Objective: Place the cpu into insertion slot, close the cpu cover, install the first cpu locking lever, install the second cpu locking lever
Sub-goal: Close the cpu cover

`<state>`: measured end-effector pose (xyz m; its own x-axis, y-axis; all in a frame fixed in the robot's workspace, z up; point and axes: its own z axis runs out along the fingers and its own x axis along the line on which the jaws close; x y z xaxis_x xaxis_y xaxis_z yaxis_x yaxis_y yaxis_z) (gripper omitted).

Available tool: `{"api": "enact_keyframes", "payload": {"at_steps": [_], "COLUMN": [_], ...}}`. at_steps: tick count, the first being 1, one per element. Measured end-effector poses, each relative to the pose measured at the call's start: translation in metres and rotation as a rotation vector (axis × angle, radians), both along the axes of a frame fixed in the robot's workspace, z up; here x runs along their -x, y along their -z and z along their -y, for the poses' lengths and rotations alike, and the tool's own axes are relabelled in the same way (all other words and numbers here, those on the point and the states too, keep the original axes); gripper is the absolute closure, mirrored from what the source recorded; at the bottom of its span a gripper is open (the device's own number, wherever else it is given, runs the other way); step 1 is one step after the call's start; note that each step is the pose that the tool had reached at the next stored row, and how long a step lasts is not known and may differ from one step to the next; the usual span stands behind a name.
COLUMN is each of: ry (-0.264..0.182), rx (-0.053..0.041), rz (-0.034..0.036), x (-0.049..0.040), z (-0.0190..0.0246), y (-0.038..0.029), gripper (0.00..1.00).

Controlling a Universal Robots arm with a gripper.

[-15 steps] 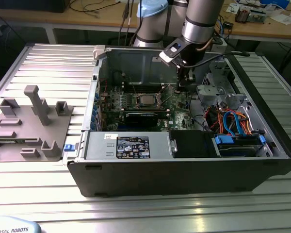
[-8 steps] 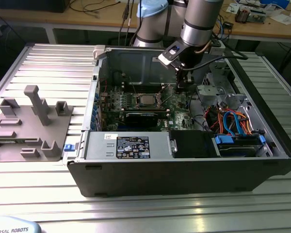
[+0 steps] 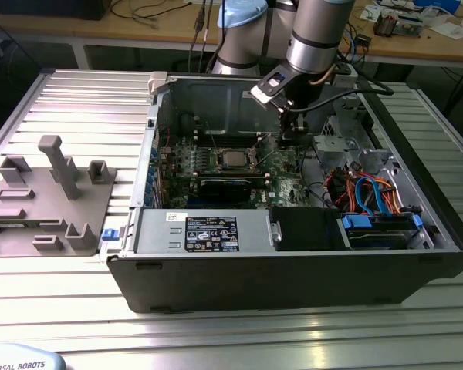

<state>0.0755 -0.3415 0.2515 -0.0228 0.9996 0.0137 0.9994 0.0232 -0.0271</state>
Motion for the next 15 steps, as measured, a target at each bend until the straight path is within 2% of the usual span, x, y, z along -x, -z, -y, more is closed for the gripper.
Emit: {"api": "enact_keyframes", "payload": {"at_steps": [10,15], "ry": [0.0,0.0], "rx": [-0.0021,-0.0021], "rz": [0.0,0.0], "x": [0.0078,0.0155], "z": [-0.0001,0.0], "y": [0.0003,0.0003], "gripper": [0.89,0.89]}}
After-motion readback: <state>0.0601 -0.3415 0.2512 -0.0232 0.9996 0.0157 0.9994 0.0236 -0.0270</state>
